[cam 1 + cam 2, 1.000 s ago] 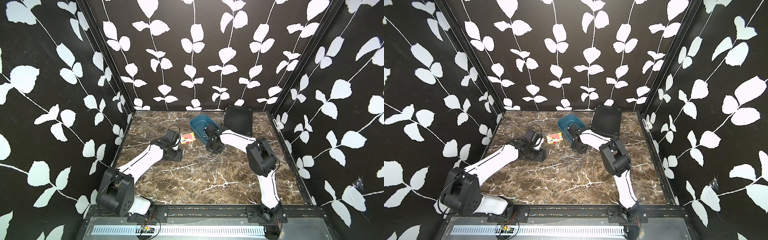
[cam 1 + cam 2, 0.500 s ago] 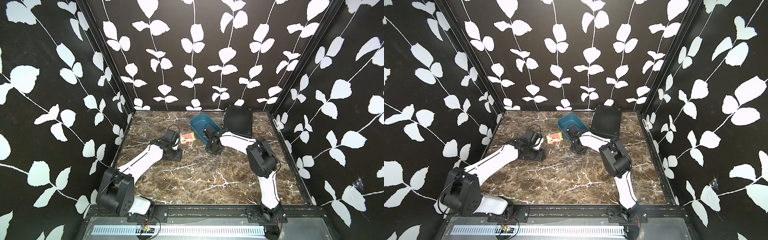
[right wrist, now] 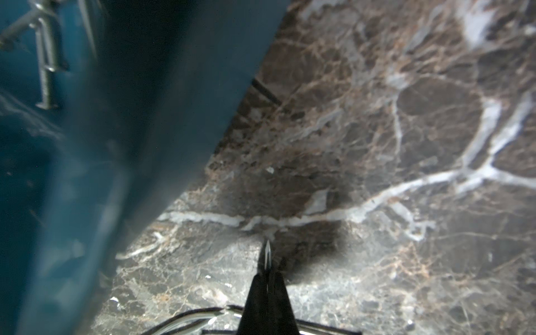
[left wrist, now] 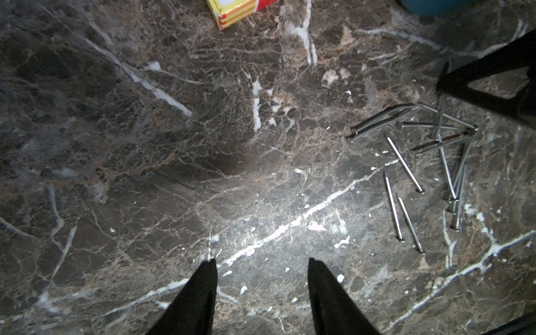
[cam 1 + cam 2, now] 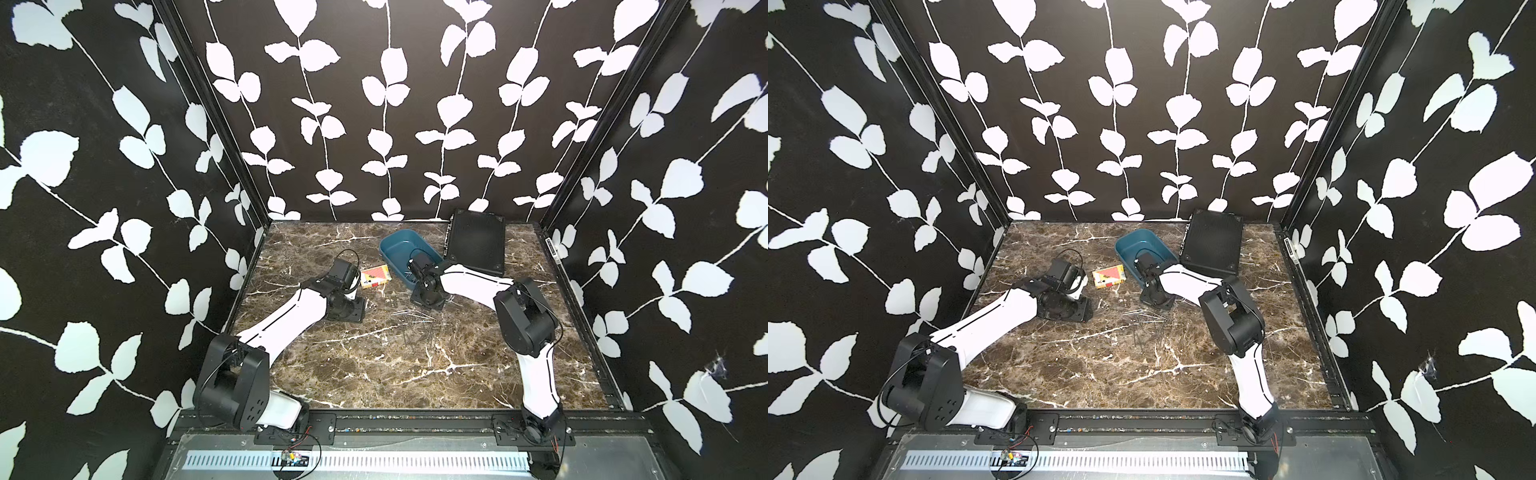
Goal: Put the nails on the desktop into the storage box
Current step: Pick up the nail from the center of the board.
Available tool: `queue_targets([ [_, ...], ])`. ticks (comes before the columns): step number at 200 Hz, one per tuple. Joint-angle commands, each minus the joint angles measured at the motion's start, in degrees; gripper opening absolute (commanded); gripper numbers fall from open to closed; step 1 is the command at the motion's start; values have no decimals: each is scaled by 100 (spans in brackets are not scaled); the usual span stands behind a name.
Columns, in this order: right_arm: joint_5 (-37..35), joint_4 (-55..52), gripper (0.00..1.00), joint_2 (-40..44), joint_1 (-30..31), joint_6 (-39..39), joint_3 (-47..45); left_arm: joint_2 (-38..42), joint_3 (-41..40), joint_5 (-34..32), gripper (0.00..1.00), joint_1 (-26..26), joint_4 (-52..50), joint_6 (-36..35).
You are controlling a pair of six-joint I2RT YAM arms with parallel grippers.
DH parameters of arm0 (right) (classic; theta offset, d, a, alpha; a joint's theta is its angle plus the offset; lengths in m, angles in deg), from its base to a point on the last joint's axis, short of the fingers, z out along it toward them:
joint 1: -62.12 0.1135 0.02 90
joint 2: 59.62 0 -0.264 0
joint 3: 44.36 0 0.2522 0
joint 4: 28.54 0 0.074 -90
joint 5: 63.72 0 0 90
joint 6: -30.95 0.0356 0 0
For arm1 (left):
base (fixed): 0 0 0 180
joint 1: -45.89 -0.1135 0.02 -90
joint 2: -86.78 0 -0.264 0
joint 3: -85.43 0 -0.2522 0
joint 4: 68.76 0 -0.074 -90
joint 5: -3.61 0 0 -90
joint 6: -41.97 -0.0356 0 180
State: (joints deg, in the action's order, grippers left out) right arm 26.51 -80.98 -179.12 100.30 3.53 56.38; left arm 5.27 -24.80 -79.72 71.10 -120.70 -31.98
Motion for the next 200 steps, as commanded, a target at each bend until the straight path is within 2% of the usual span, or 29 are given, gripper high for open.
queue_targets([
  [1, 83, -592, 0, 197, 76, -36, 38, 39, -108, 55, 53, -36, 34, 71],
  [35, -11, -761, 0, 751, 54, 22, 17, 37, -130, 64, 53, -34, 128, 115],
  [86, 82, -782, 0, 1593, -9, 311, -509, 4, -86, 85, 53, -34, 250, 151],
  [127, -14, -914, 0, 2074, -12, 457, -443, -19, -81, 105, 53, -36, 303, 170],
  [156, -27, -848, 0, 1958, -129, 526, -7, -18, -58, 103, 53, -36, 303, 174],
  [200, 146, -607, 0, 1184, -444, 543, 954, 94, -11, 3, 53, -36, 105, 135],
])
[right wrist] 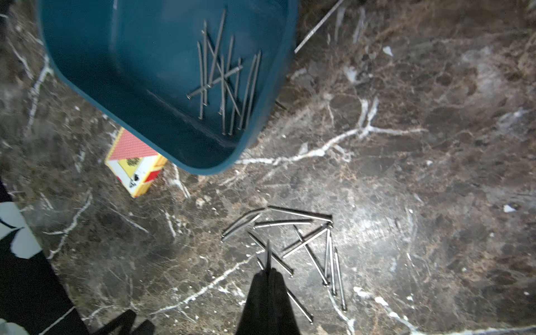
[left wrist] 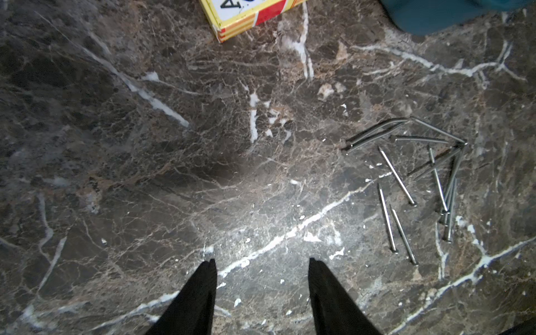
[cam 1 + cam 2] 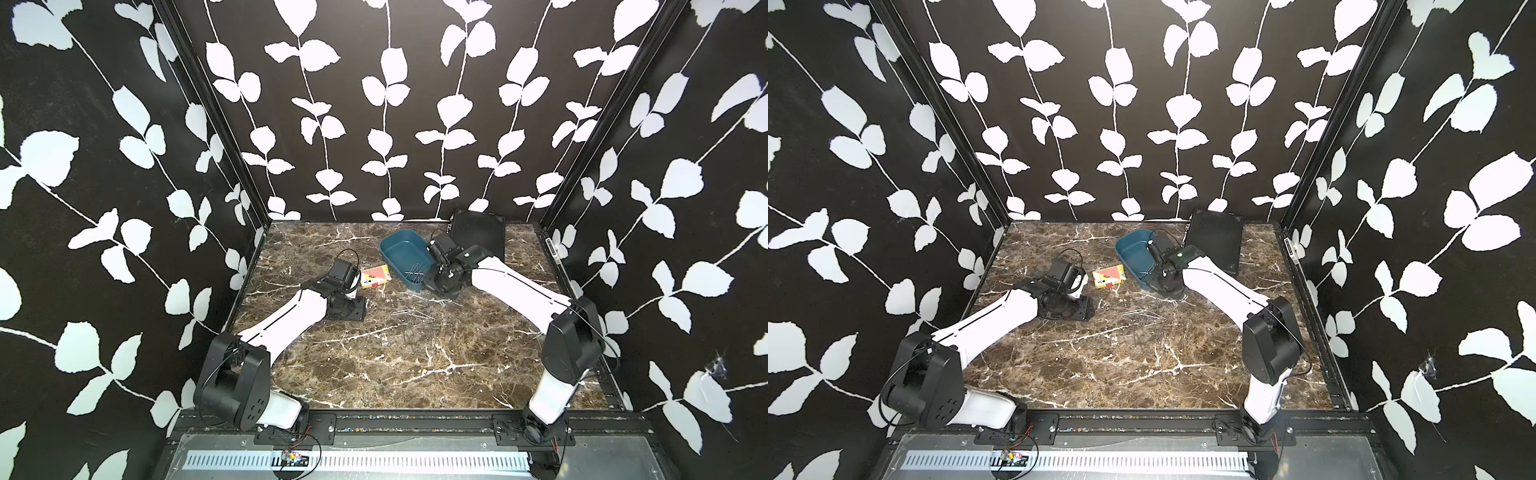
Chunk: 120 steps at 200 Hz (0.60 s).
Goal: Put the nails on the desktop into the storage box
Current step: Pick up the nail from the center of the board, then place the nail in the storage box.
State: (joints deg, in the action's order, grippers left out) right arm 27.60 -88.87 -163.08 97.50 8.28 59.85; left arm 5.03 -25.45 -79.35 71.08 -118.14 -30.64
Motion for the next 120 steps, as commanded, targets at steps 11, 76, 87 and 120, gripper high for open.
queue_targets([
  [11, 68, 193, 0, -677, -238, 47, 911, 166, 57, -75, 53, -32, -233, -28],
  [76, 22, 285, 0, -2182, -514, -13, 2310, 379, 131, -183, 54, -45, -661, -58],
  [87, 3, 294, 0, -2403, -543, -36, 2483, 387, 175, -182, 54, -43, -720, -53],
  [120, 27, 262, 0, -2802, -600, -59, 2719, 350, 255, -142, 53, -45, -812, -99],
])
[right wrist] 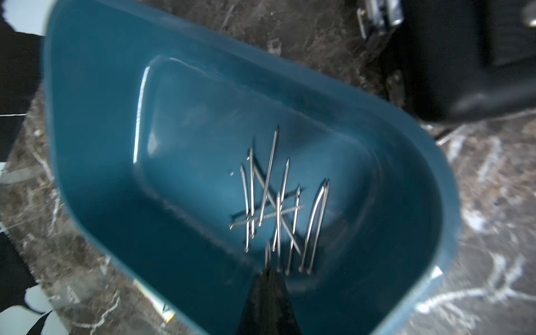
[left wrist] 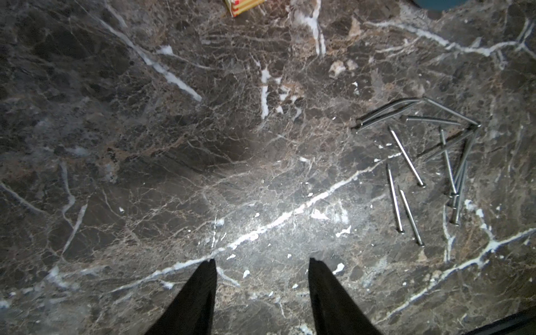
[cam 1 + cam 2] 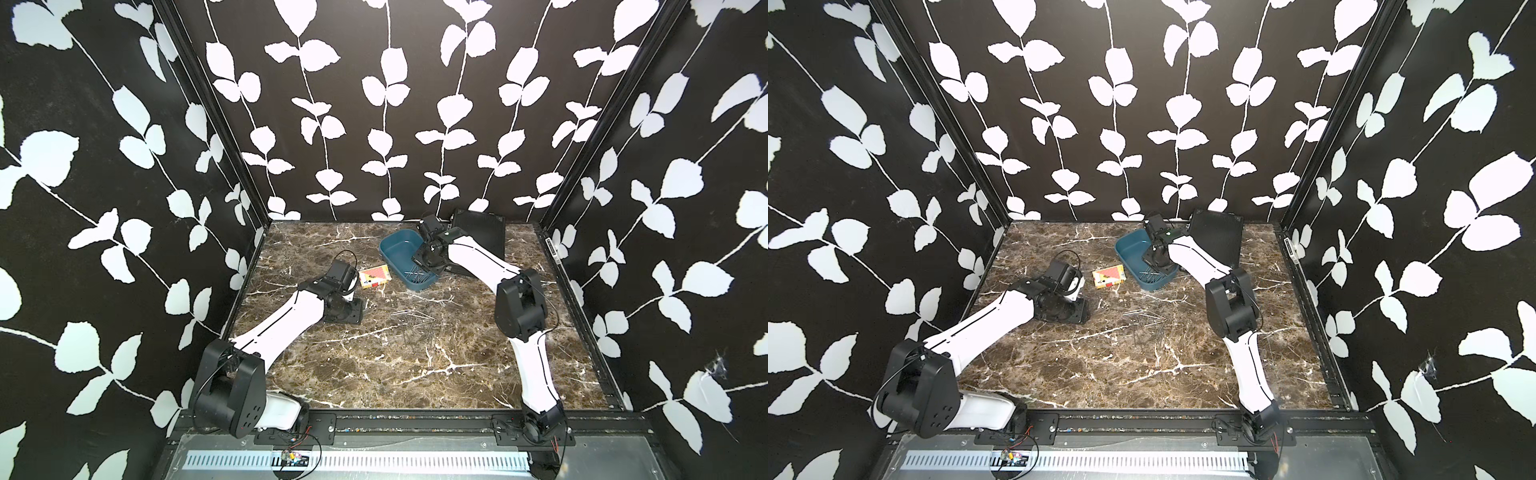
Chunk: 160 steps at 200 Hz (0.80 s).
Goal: Put the nails on the desktop into the storage box
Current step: Place the nail in the storage box.
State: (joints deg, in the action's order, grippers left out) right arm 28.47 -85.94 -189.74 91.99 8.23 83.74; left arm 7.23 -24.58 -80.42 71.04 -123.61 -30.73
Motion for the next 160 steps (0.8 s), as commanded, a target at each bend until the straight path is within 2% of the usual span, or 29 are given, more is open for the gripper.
queue_targets([
  [1, -61, -31, 0, -136, -46, -52, 327, 127, 173, -39, 53, -38, -267, -93],
  [6, -70, -24, 0, -138, -47, -62, 301, 122, 173, -44, 54, -43, -289, -98],
  [33, 15, -14, 18, -14, -43, -260, 217, 93, 109, -31, 54, -35, -244, -87],
  [77, 251, -72, 25, 794, -10, -971, -192, -201, 48, 233, 54, -38, 114, -45],
  [130, 529, -612, 27, 2474, 206, -2198, -2064, -463, 69, 515, 54, 44, 442, -25],
  [160, 531, -821, 28, 3152, 576, -2499, -3245, -527, -81, 563, 54, 218, 609, 92],
])
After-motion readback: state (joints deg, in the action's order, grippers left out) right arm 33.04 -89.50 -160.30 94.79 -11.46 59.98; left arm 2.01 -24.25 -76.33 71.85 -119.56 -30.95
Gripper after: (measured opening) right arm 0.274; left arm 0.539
